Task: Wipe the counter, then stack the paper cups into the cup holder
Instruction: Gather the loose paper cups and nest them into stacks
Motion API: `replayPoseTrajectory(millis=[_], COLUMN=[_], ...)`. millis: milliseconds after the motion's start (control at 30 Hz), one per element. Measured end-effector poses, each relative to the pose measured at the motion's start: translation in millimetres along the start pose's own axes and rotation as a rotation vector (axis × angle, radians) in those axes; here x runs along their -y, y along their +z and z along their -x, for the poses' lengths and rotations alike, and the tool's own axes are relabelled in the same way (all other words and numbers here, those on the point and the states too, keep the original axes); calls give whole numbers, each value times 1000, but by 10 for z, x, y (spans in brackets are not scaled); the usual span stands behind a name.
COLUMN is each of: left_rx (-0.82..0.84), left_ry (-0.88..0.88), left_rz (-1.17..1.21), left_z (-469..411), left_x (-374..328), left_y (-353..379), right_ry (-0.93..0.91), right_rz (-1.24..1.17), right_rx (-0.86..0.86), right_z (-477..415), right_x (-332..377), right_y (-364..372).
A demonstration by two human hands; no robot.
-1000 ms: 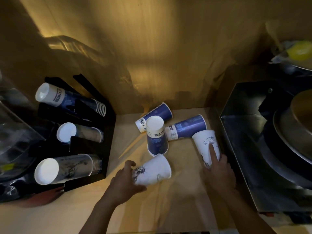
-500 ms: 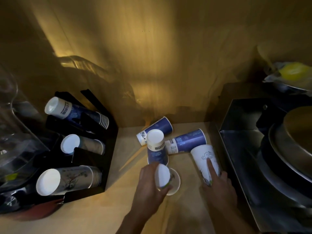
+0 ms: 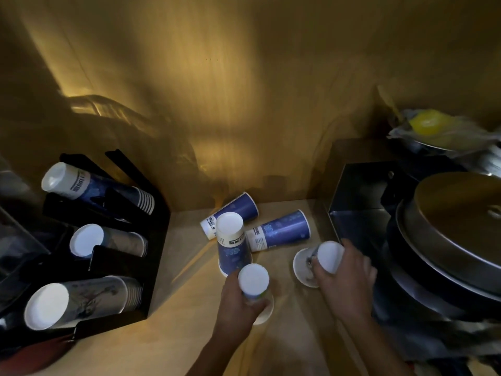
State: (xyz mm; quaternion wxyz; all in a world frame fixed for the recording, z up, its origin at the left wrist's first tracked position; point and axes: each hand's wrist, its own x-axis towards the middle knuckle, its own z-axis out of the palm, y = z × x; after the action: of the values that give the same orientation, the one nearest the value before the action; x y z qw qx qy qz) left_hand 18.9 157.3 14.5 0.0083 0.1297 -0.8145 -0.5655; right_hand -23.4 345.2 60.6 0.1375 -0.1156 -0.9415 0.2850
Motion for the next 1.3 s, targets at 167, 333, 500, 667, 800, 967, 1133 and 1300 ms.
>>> replayPoseTrajectory(millis=[167, 333, 500, 667, 800, 967, 1133, 1300], left_rx=[31, 57, 73, 122, 230, 88, 10, 100], left_ry=[10, 1, -17, -36, -124, -148, -72, 9], left_rz=[21, 18, 40, 18, -202, -162, 205, 115], left_z=[-52, -98, -91, -79, -86, -66, -51, -60], left_x=[-36, -62, -84, -25, 92, 102, -216, -376], left_y=[89, 154, 235, 215, 110, -1, 16, 176], right_ry=[-20, -258, -405, -488, -509, -548, -520, -453], right_rz=[-414, -485, -470, -270, -104, 14, -64, -45], right_rx=[-24, -108, -154, -29, 292, 518, 481, 434], right_z=[-86, -95, -50, 42, 132, 190, 179, 166], right_x=[225, 459, 581, 570, 381, 137, 101, 5], right_y=[-322, -585, -659, -361, 42, 357, 425, 435])
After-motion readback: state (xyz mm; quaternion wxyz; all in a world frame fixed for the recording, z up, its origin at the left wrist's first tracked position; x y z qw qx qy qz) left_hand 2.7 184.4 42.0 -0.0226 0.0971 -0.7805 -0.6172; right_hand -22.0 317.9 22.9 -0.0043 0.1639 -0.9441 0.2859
